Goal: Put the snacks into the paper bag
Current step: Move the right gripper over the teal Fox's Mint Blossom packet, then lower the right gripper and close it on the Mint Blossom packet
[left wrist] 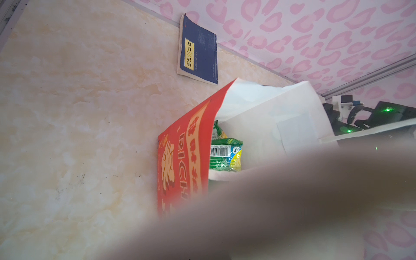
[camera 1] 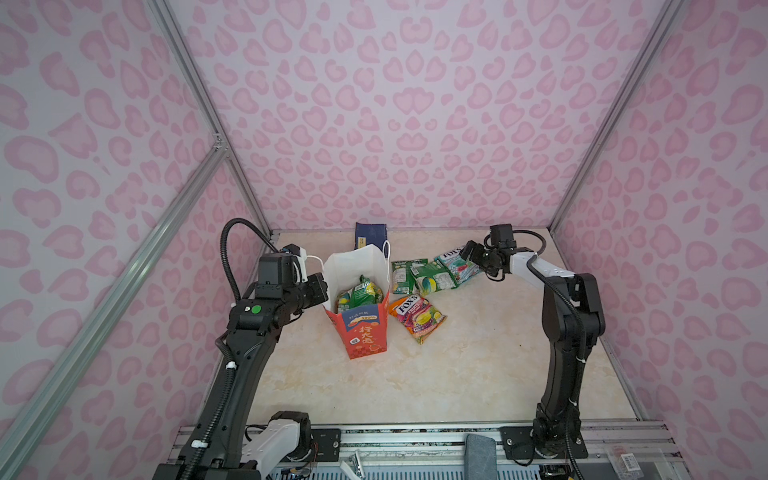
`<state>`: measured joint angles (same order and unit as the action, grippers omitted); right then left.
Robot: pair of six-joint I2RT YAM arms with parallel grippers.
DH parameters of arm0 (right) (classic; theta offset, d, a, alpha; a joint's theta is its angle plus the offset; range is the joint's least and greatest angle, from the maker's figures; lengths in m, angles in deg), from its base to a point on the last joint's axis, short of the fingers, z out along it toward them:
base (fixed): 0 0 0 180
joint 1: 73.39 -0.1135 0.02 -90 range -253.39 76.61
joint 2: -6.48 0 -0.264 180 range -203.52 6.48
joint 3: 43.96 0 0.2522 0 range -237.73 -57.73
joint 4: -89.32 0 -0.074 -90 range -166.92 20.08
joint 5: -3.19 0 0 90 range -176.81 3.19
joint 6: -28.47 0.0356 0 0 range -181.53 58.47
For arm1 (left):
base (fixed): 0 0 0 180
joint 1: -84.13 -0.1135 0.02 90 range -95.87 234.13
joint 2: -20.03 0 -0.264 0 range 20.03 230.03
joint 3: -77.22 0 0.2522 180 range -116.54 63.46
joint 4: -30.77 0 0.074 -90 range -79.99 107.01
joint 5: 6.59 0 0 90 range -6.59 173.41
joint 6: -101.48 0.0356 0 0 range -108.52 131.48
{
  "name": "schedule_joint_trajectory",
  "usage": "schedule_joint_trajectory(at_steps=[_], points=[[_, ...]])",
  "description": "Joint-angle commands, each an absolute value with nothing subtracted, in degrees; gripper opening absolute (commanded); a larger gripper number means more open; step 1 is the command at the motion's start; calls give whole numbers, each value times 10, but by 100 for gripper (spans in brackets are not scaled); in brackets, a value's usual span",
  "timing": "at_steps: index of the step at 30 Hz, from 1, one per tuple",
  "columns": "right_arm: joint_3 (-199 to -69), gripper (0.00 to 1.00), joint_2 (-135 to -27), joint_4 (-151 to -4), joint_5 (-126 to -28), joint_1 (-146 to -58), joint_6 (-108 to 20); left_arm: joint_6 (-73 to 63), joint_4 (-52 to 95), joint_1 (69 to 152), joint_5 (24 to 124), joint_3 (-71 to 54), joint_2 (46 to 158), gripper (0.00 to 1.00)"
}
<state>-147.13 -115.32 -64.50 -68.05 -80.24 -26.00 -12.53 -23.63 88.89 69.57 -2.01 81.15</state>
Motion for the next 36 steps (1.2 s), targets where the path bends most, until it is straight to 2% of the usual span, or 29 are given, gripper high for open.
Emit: schedule_joint_trajectory(at_steps=[1, 10, 14, 18, 21, 25, 36], points=[[-1496, 98, -1184, -659, -634, -802, -234, -127, -210, 885, 680, -19, 810, 3], [-1536, 98, -1224, -619, -614, -816, -234, -128, -207, 880, 677, -17, 809, 3], [-1508, 97, -1191, -624, -657, -816, -242, -128, -206, 879, 673, -18, 810, 3], [-1519, 97, -1158, -584, -732, -816, -276, -129, -207, 878, 670, -16, 807, 3], [-1558, 98, -1172, -533, -763, -815, -299, -129, -206, 878, 670, -17, 804, 3], [-1624, 98, -1227, -466, -742, -817, -317, -129, -206, 877, 669, -17, 803, 3], [-1623, 97, -1233, -451, -726, -838, -340, -129, -205, 875, 665, -16, 798, 3]])
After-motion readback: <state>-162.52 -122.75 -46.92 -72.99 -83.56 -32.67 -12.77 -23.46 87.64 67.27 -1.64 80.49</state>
